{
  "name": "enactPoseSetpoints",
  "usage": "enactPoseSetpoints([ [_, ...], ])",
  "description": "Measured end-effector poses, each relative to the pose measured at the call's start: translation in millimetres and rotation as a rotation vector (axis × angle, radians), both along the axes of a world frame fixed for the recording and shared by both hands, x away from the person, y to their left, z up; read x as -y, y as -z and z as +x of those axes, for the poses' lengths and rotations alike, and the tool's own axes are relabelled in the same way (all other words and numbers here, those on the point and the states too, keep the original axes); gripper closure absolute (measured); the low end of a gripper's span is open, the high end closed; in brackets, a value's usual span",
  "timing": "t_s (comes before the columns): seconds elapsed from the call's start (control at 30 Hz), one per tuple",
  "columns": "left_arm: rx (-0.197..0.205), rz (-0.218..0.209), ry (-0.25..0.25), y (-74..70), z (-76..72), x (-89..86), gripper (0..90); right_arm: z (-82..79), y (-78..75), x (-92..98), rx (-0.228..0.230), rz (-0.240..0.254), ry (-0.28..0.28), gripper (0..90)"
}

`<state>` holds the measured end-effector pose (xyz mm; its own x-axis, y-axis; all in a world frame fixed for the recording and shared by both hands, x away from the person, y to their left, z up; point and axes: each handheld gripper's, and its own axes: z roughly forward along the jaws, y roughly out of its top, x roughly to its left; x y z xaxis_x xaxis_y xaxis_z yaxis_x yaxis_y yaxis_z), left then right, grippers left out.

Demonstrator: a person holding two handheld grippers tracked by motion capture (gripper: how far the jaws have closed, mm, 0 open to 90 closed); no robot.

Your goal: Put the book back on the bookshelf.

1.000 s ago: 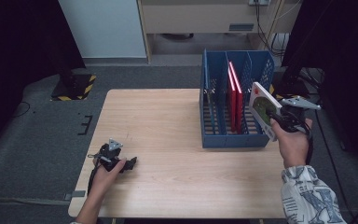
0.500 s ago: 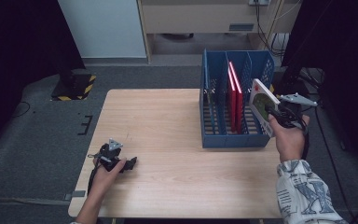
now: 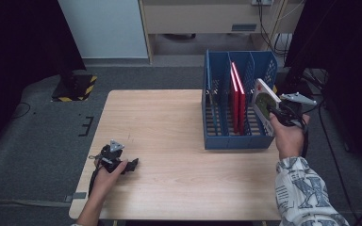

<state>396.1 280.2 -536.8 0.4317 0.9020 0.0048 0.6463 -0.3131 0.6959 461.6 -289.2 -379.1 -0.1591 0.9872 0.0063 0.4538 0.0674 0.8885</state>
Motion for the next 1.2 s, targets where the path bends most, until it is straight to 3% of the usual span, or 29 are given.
enactPoseSetpoints([
  [0.23,0.000,0.000,0.000,0.0,0.0,0.0,0.0,14.8,4.5,-5.8,-0.005,0.012,0.010,75.5],
  [0.6,0.000,0.000,0.000,0.0,0.0,0.0,0.0,34.4,14.1,-14.5,-0.019,-0.009,0.011,75.5],
  [1.2,0.000,0.000,0.002,0.0,0.2,0.3,0.0,41.3,26.1,-18.5,-0.041,-0.025,0.026,75.5],
])
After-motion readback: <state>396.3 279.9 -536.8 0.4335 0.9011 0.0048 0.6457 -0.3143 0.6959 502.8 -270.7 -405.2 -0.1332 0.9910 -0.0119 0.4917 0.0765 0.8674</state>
